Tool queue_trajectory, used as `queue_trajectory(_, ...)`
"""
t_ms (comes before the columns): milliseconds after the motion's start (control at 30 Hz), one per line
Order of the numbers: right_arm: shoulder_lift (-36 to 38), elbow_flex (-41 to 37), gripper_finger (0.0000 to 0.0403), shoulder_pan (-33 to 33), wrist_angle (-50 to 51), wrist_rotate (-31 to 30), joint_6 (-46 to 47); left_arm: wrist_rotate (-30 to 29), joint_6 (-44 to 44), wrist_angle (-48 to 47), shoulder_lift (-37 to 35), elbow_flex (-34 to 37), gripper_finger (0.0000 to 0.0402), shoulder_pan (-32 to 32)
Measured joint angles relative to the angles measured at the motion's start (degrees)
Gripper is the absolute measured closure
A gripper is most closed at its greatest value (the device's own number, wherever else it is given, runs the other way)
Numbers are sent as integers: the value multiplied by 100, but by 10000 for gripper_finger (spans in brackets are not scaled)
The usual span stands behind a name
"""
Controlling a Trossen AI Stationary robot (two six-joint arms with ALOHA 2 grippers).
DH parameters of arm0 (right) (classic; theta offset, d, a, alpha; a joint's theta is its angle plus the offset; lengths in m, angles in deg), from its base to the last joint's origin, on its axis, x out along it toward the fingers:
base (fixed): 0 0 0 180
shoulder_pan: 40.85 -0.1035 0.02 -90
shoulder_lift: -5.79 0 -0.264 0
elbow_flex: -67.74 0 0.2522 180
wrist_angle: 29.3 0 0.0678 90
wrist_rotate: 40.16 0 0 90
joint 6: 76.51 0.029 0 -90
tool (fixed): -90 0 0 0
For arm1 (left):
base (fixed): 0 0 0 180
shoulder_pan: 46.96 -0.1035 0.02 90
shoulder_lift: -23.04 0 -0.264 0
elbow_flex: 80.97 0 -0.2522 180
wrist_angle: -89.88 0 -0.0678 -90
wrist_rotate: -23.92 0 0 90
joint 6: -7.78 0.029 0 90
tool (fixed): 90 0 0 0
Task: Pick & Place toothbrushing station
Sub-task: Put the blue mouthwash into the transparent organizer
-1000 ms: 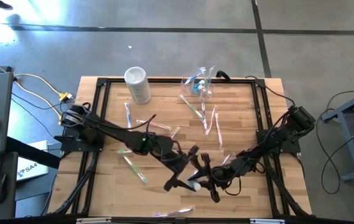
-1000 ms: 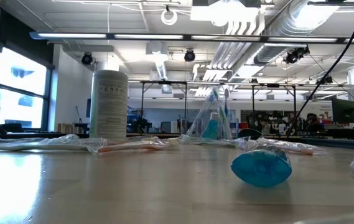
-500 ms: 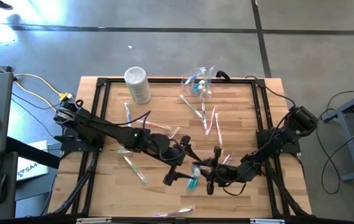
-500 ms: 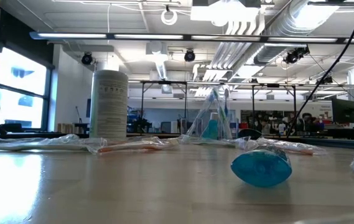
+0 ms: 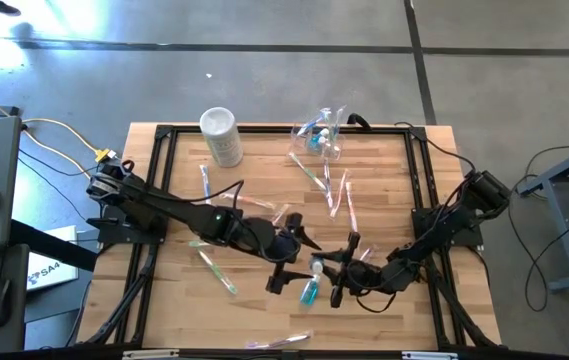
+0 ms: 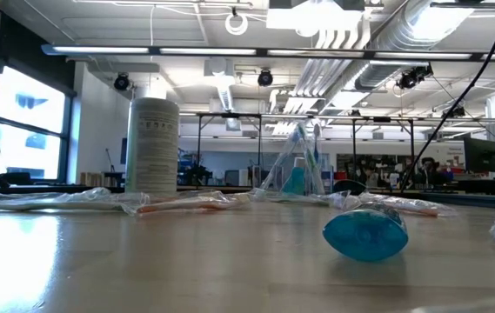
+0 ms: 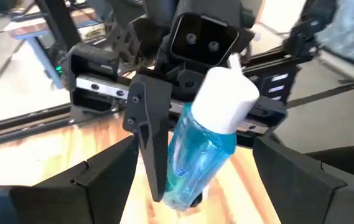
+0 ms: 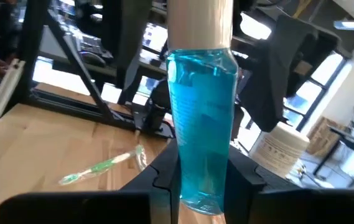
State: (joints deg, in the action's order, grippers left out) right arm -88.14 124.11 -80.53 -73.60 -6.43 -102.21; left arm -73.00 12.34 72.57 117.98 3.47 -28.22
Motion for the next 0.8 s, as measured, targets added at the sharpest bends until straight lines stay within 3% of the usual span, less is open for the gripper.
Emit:
queue_trajectory(367,0,0,337,232,377,-80,511,-179,269,154,4,0,94,0)
queue_trajectory(567,0,0,337,230,382,-78,513,-591,277,256,7,0,96,2)
queue_trajectory(800,0,0,337,230,388,-77,513,-651,279,251,7,0,169,0)
